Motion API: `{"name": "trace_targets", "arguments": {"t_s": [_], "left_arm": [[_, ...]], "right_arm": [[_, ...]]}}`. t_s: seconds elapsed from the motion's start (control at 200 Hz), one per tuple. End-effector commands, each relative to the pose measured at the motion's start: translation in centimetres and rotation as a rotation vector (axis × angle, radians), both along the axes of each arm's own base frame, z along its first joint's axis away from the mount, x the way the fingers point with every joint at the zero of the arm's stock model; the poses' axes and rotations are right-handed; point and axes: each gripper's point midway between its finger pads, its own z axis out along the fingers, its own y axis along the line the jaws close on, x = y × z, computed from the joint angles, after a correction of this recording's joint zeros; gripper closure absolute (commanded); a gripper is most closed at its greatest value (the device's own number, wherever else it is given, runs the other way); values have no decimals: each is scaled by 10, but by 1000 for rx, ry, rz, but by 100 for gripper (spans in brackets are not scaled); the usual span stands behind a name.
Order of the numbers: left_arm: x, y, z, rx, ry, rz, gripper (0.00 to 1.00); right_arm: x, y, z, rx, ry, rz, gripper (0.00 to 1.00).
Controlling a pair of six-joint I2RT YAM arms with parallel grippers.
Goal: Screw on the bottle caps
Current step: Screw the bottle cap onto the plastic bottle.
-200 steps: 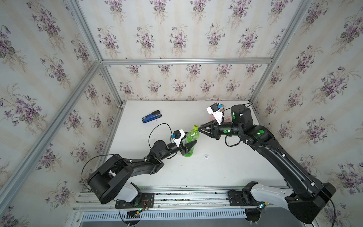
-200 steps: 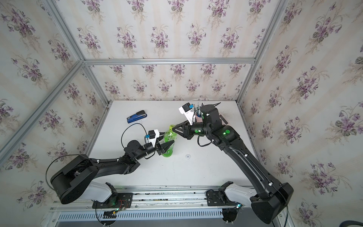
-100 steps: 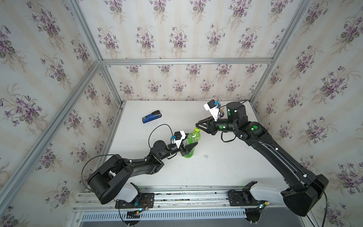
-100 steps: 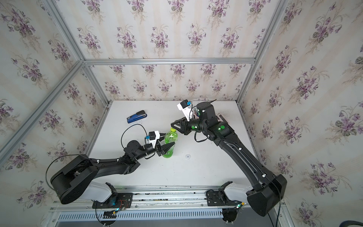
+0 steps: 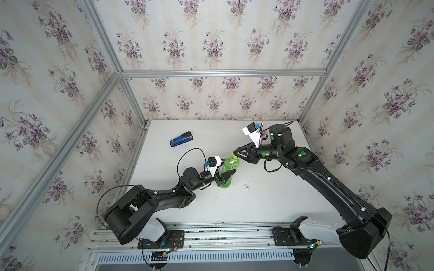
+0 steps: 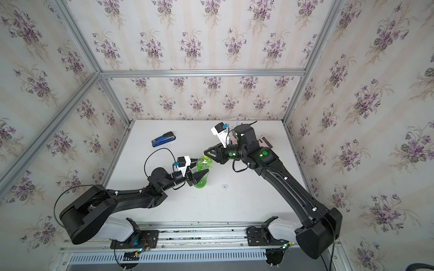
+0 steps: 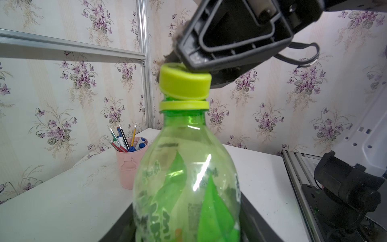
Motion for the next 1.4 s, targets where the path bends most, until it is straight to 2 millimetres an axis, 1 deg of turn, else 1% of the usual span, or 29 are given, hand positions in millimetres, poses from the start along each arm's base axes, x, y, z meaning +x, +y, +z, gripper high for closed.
{"name": "trace_targets", "arguments": {"t_s": [0.0,0.22,0.365,0.729,0.744,0.759,0.964,1.124,1.279,1.394], "left_arm": [[-3,2,14,-44,-34,-2,38],[-8,1,14,-44,-54,-28,38],[-8,3,15,-52,-57,-15,38],[-4,7,14,-61,-52,19,38],[-4,7,14,-62,-52,20,38],[-4,7,15,-63,-52,20,38],[-4,8,15,-64,-53,19,39],[-4,7,14,-59,-52,14,38],[-2,4,12,-46,-36,9,38],[-1,2,10,-38,-29,5,38]], "right_arm": [[3,-1,2,6,-8,-21,70],[8,2,7,45,25,-36,73],[8,1,2,39,52,-35,73],[0,3,-2,54,79,-7,74],[9,-6,-2,56,80,-41,74],[12,-8,-3,56,82,-50,75],[15,-13,-4,66,98,-69,75],[12,-11,1,86,92,-44,75],[8,-10,10,111,63,-22,75],[4,-8,11,123,66,0,75]]}}
